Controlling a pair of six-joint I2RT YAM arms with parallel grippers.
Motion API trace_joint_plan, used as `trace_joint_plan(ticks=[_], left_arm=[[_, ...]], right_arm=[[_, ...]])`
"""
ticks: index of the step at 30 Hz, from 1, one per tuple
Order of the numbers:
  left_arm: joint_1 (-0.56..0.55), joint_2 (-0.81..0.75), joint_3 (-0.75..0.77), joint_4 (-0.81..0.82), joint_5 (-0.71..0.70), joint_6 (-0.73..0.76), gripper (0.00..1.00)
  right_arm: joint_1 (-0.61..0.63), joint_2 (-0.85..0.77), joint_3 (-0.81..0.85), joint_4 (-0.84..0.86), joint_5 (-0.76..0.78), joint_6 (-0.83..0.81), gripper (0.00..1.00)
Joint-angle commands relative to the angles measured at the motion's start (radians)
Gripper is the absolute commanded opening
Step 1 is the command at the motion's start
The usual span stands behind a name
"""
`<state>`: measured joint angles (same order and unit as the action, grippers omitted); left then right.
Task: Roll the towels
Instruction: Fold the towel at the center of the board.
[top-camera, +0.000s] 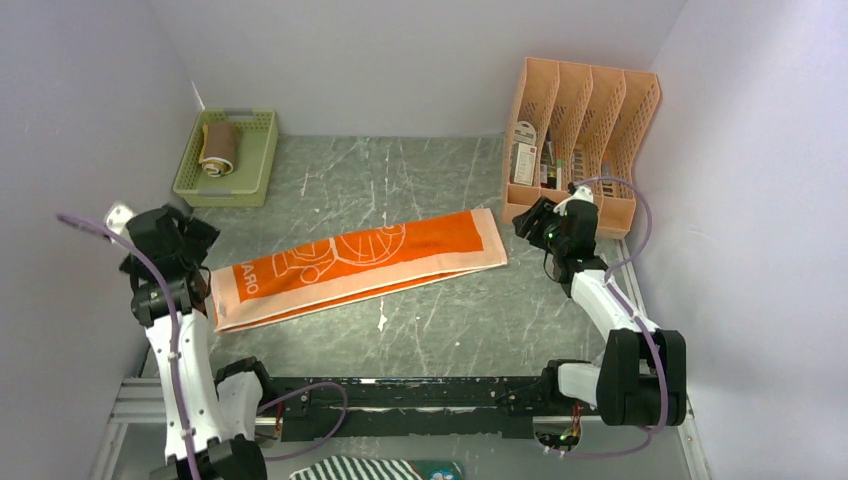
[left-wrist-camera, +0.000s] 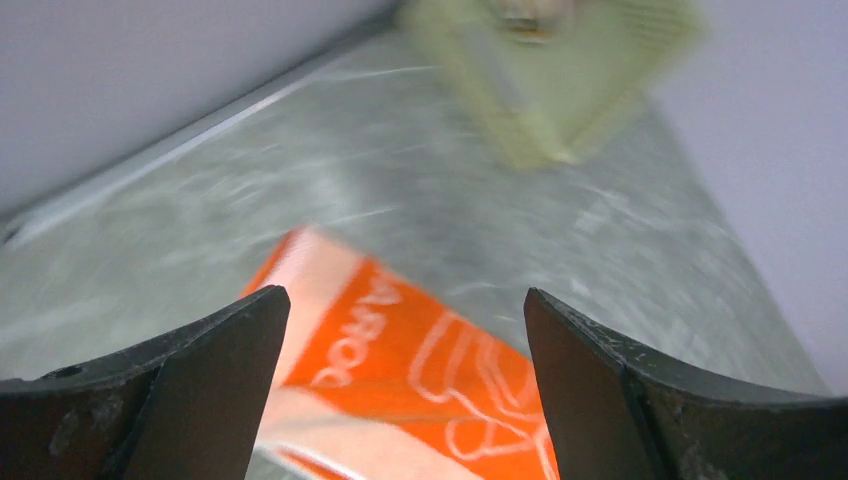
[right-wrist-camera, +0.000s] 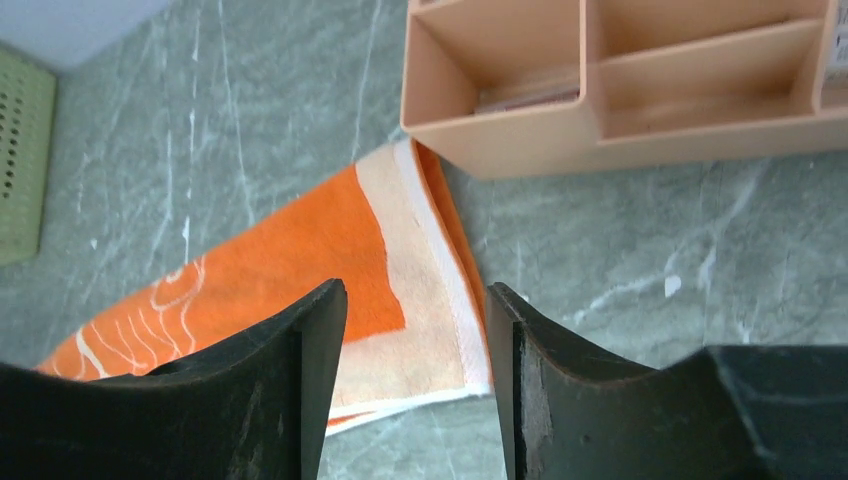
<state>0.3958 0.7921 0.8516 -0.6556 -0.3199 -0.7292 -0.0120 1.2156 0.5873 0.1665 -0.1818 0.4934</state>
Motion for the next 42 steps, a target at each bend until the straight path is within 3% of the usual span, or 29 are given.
trace_joint_plan(ticks=[1, 5, 9, 13, 16, 17, 19, 23, 28, 33, 36, 39, 42], left_arm=[[-0.019, -0.017, 0.060, 0.304, 0.698, 0.543, 1.00], [-0.081, 0.099, 0.185, 0.247, 1.233, 0.702, 0.99], [-0.195, 0.161, 0.311, -0.029, 1.527, 0.995, 0.99], [-0.253, 0.129, 0.237, 0.054, 1.401, 0.878, 1.00], [-0.248, 0.089, 0.142, 0.205, 1.064, 0.688, 1.00], [-0.231, 0.091, 0.114, 0.216, 0.919, 0.628, 0.99], [-0.134, 0.140, 0.083, 0.181, 0.789, 0.561, 1.00], [0.106, 0.233, -0.008, 0.185, 0.791, 0.424, 0.99], [0.257, 0.256, -0.096, 0.203, 0.715, 0.333, 0.97], [0.259, 0.304, -0.156, 0.249, 0.761, 0.318, 0.86], [0.244, 0.303, -0.182, 0.329, 0.852, 0.282, 0.77], [0.152, 0.302, -0.186, 0.366, 0.840, 0.257, 0.64], [0.061, 0.311, -0.182, 0.358, 0.765, 0.259, 0.59]], right_arm=[[-0.006, 0.020, 0.040, 0.031, 0.028, 0.045, 0.54], [0.010, 0.071, 0.085, 0.045, 0.001, 0.066, 0.54], [0.070, 0.107, 0.145, 0.038, 0.020, 0.071, 0.54], [0.162, 0.147, 0.193, 0.023, 0.074, 0.065, 0.55], [0.221, 0.165, 0.201, 0.027, 0.079, 0.070, 0.55], [0.249, 0.171, 0.204, 0.023, 0.078, 0.064, 0.55], [0.292, 0.183, 0.216, -0.003, 0.075, 0.047, 0.55], [0.335, 0.182, 0.193, -0.014, 0.065, 0.038, 0.55], [0.335, 0.202, 0.199, -0.043, 0.011, 0.012, 0.56], [0.335, 0.269, 0.199, 0.006, -0.027, 0.036, 0.53], [0.316, 0.359, 0.236, 0.017, -0.078, 0.046, 0.42], [0.304, 0.413, 0.278, 0.028, -0.119, 0.026, 0.35], [0.303, 0.459, 0.320, 0.044, -0.128, -0.004, 0.31]])
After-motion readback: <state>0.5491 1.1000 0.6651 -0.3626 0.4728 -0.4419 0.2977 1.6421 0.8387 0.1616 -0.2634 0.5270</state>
